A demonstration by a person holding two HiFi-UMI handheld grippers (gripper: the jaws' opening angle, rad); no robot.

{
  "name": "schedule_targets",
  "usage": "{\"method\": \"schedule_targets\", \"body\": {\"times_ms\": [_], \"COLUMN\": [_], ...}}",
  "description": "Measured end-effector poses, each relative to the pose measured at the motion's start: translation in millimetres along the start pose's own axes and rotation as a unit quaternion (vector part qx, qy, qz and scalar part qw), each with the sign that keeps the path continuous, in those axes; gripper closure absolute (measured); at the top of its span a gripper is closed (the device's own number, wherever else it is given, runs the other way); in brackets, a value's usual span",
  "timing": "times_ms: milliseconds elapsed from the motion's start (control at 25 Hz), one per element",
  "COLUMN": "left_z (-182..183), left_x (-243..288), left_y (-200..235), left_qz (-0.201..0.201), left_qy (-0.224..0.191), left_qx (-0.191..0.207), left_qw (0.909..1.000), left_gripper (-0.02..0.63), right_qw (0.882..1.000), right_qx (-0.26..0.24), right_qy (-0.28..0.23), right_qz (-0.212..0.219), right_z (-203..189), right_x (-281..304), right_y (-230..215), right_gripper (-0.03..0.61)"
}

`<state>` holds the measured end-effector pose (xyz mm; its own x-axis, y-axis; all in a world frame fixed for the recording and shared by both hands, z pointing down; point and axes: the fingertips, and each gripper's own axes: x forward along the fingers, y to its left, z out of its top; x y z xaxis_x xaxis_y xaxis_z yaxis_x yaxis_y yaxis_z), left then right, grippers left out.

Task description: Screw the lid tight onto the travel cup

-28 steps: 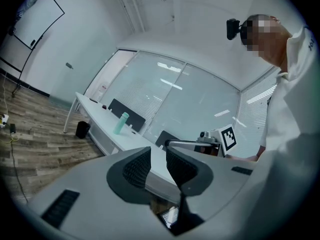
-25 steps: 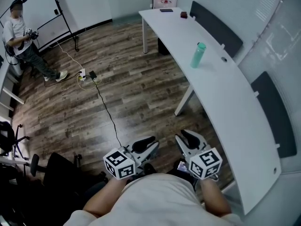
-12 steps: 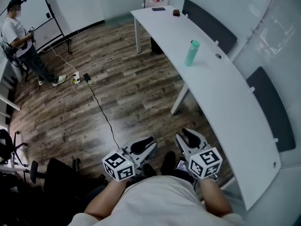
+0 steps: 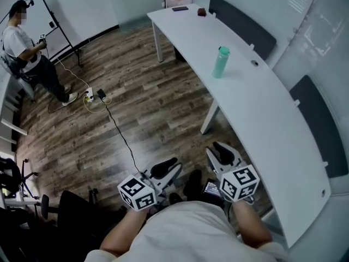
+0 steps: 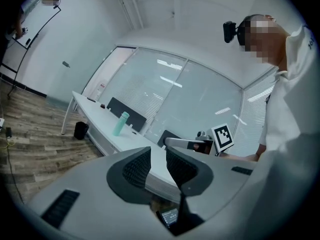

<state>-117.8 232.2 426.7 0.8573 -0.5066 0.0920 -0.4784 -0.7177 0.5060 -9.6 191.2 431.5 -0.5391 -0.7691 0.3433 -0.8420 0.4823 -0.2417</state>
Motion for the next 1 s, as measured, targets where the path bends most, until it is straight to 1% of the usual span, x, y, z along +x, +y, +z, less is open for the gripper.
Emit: {"method": "schedule_targets", "body": {"times_ms": [200,320,600,1000], "left_z": [16,25,40,46], "left_x": [39,65,123,175], "left_y": [21,32,49,59], "left_qz": [0.006,0.003,0.005,-0.007], "left_qy": [0.004,0.007,0.02,0.033], "left_qx": [0.001,0.011,0.019,0.03], "left_qw": [1.0,0.9999,0.9996,0.999], "left_gripper": [0.509,0.503,0.489,0.476], "right_qw": [1.0,1.0,1.0,0.999], "right_qx": [0.003,0.008,0.018,0.029], "right_qy": [-0.006,-0.004,-0.001,-0.002], "right_qz": [-0.007,-0.012,-0.018,-0.023], "right_z": [16,24,36,42], "right_x": [17,24,32,40], "right_y": [-42,-68,-117,-161], "right_gripper": [0.457,0.457,0.457,0.457]}}
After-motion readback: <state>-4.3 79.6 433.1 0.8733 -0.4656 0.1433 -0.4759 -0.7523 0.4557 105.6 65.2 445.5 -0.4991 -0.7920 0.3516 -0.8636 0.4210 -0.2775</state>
